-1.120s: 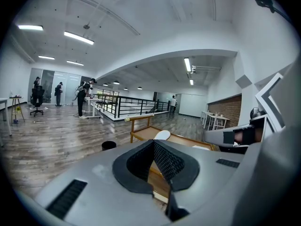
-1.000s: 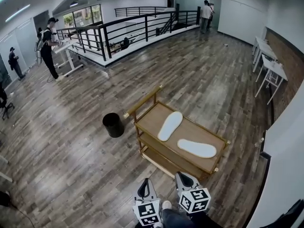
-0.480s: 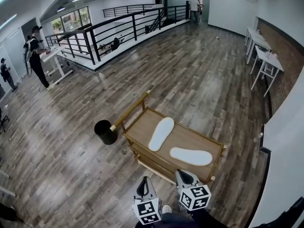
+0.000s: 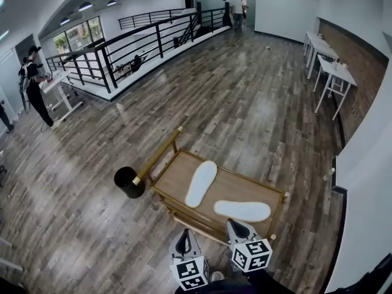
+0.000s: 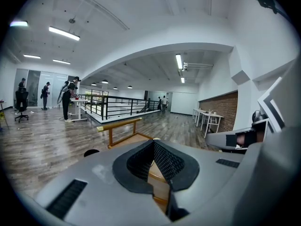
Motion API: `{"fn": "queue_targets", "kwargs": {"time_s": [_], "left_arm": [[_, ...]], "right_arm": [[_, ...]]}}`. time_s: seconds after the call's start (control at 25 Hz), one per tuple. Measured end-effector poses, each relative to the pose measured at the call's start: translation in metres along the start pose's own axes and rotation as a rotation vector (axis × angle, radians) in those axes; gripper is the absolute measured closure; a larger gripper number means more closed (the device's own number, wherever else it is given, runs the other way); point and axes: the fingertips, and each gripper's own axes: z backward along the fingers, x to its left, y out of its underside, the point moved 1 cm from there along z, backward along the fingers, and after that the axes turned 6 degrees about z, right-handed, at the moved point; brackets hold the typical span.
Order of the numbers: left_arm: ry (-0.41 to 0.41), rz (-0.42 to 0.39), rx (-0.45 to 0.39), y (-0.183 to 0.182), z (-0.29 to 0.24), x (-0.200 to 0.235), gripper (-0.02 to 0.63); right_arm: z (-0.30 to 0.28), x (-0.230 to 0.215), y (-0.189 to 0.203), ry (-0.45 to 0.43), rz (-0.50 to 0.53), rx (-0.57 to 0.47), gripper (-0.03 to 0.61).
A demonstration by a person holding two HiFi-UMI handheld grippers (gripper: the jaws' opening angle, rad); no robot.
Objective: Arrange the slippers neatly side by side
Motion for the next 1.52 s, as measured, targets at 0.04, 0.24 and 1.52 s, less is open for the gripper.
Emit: {"fn": "queue_targets", "kwargs": {"time_s": [0.04, 0.24, 1.52], "left_arm": [[0.010, -0.003, -0.001, -0.001, -0.006, -0.001, 0.612], [0.080, -0.025, 0.006, -0.007, -0.039, -0.003, 0.612], [0.700, -0.204, 0.182, -0.041, -0.202, -0.049, 0.612]], "right_arm": [[-0.003, -0.003, -0.001, 0.009, -0.002, -0.003, 0.580], [-0.021, -0.020, -0.005, 0.080, -0.027, -0.013, 0.580], [-0.061, -0.072, -0.026, 0.679, -0.257, -0.072, 0.580]]}}
